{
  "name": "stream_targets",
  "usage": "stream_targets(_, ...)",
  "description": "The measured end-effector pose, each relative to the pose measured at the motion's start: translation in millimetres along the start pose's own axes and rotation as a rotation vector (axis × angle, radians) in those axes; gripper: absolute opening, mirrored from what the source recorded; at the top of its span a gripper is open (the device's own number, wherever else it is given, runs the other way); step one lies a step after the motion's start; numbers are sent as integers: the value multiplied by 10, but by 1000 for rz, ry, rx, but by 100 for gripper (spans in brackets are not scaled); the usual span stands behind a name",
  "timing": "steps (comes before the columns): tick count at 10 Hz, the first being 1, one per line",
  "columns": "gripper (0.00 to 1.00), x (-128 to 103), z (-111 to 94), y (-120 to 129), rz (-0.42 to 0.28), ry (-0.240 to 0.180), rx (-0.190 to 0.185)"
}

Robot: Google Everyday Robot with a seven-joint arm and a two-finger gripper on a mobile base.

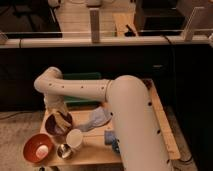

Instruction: Place banana in paper cup

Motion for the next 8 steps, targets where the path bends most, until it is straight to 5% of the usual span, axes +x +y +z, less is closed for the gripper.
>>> stream_targets(8,64,35,317,152,-29,-17,40)
